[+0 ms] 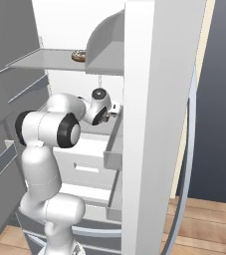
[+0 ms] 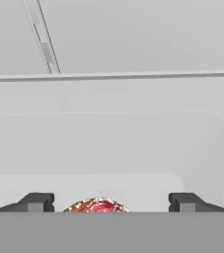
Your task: Take the donut and cupcake from the fridge and place them on the empty tray on the dining counter.
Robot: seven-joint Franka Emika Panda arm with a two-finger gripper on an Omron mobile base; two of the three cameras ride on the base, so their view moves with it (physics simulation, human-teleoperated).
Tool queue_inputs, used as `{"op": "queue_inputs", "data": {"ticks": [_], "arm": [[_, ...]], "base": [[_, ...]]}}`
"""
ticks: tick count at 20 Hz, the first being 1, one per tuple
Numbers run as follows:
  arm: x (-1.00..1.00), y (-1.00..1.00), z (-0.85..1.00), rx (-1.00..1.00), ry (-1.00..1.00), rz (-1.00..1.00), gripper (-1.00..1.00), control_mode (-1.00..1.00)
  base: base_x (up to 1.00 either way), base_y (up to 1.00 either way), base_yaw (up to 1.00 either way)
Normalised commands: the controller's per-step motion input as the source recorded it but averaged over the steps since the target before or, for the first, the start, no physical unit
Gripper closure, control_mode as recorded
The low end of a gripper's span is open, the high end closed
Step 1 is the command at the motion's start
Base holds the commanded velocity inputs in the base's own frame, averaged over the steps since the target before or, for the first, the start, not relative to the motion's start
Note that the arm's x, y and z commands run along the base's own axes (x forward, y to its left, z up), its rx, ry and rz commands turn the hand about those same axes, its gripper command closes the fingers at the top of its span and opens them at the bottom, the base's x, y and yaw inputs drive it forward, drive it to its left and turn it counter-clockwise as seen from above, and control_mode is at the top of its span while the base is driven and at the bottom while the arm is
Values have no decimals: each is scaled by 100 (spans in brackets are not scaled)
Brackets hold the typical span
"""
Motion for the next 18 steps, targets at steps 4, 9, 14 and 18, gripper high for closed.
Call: {"op": "queue_inputs", "data": {"ticks": [4,9,14,18], "arm": [[-38,0,-57,0,17,-3,100,-100],[-55,0,-69,0,16,-3,100,-100],[-25,0,-7,0,-11,0,100,-100],[-100,0,13,0,-49,0,100,-100]], "base": [[0,0,0],[0,0,0],[0,0,0],[0,0,0]]}}
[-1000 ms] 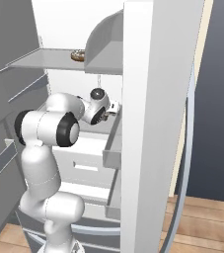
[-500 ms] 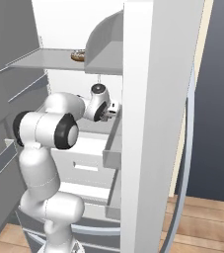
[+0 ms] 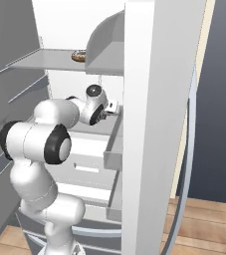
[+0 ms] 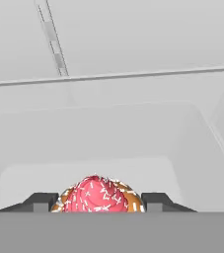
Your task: Take the donut and cupcake from the fridge and place them on the empty tray on the dining counter.
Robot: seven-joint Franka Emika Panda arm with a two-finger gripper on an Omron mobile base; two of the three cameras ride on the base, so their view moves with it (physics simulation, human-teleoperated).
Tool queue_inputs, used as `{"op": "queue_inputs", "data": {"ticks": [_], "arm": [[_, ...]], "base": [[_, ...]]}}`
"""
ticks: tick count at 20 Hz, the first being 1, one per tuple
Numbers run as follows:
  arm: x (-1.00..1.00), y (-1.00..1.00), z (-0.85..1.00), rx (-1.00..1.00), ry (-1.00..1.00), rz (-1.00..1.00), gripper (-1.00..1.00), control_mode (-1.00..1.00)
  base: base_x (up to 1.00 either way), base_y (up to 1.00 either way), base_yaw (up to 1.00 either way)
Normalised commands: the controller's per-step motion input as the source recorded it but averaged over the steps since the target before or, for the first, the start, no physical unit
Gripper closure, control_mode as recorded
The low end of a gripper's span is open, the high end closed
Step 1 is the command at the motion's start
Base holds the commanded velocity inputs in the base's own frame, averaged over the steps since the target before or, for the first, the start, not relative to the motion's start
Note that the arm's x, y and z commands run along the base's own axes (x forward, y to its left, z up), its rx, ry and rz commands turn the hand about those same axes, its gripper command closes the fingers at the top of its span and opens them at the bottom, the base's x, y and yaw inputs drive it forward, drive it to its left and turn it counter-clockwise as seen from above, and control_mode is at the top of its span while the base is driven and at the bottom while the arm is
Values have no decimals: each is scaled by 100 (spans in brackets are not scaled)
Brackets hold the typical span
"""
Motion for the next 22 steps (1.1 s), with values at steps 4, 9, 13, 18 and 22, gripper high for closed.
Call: {"op": "queue_inputs", "data": {"ticks": [4,9,13,18,22], "arm": [[-100,0,39,0,-22,1,100,-100],[-100,9,92,-10,-4,1,100,-100],[-100,16,100,-2,-1,2,100,-100],[-94,47,100,2,-1,10,100,-100],[-100,31,100,10,0,7,100,-100]], "base": [[0,0,0],[0,0,0],[0,0,0],[0,0,0],[0,0,0]]}}
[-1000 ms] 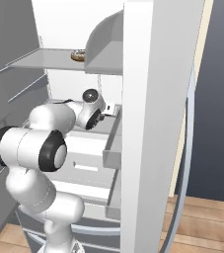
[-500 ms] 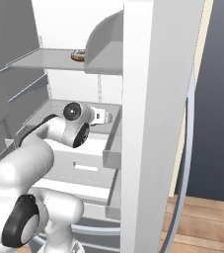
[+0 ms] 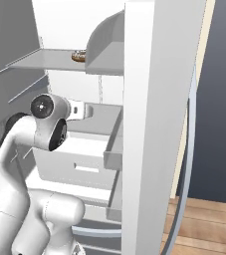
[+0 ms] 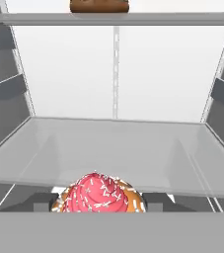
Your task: Take the donut and cupcake from the fridge and place them on the empty tray on the dining counter.
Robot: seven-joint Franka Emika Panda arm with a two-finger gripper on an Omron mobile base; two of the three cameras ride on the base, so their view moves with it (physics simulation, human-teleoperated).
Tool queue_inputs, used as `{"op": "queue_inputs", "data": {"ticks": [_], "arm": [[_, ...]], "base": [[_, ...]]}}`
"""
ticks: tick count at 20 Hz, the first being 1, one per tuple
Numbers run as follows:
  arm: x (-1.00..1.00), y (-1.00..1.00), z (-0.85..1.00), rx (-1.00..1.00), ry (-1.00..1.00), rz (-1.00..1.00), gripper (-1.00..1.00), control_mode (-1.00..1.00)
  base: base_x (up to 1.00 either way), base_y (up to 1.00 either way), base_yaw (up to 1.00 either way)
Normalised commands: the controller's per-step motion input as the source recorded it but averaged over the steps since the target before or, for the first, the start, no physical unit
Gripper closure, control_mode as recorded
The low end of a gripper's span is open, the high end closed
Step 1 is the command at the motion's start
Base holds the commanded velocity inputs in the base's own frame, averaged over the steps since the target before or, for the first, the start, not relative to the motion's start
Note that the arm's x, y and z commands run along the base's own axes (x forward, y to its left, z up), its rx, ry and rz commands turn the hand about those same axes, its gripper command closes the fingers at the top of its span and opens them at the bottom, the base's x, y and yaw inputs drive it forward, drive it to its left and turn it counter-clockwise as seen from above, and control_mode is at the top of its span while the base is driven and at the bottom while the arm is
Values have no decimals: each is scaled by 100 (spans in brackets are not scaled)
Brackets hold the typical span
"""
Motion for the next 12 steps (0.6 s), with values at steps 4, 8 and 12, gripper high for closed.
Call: {"op": "queue_inputs", "data": {"ticks": [4,8,12], "arm": [[-100,11,83,15,0,5,100,-100],[-100,2,54,11,0,5,100,-100],[-100,9,19,5,0,2,100,-100]], "base": [[0,0,0],[0,0,0],[0,0,0]]}}
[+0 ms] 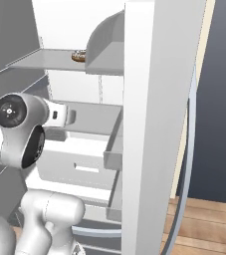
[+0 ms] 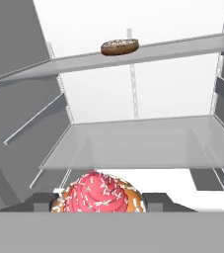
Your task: Take the donut and cupcake from the fridge and place them on the empty tray on the dining counter.
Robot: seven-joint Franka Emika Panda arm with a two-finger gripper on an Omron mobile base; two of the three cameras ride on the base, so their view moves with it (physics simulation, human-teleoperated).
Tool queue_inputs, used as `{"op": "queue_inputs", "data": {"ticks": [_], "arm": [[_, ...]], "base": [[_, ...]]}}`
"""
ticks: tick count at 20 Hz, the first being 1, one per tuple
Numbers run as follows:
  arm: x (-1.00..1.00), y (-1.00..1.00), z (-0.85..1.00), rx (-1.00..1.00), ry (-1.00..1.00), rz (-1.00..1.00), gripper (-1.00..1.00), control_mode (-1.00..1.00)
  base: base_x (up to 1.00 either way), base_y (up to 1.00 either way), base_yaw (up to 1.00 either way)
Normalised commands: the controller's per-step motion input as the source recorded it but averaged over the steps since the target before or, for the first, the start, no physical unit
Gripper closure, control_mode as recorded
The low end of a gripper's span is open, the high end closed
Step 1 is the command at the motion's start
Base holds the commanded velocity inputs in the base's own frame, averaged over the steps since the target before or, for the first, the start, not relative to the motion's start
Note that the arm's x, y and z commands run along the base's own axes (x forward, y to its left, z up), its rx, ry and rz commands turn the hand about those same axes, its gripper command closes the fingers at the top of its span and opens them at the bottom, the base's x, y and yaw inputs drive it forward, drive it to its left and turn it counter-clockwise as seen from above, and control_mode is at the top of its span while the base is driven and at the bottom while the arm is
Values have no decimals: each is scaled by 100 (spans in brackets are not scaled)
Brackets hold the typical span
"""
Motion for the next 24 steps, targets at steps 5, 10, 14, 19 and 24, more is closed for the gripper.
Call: {"op": "queue_inputs", "data": {"ticks": [5,10,14,19,24], "arm": [[-100,5,0,0,0,0,100,-100],[-84,0,0,0,-2,-6,100,-100],[0,0,0,0,0,-2,100,100],[0,0,0,0,0,0,100,100],[0,0,0,0,0,0,100,100]], "base": [[0,0,0],[0,0,0],[-1,0,0],[-90,-8,-6],[-100,-16,-11]]}}
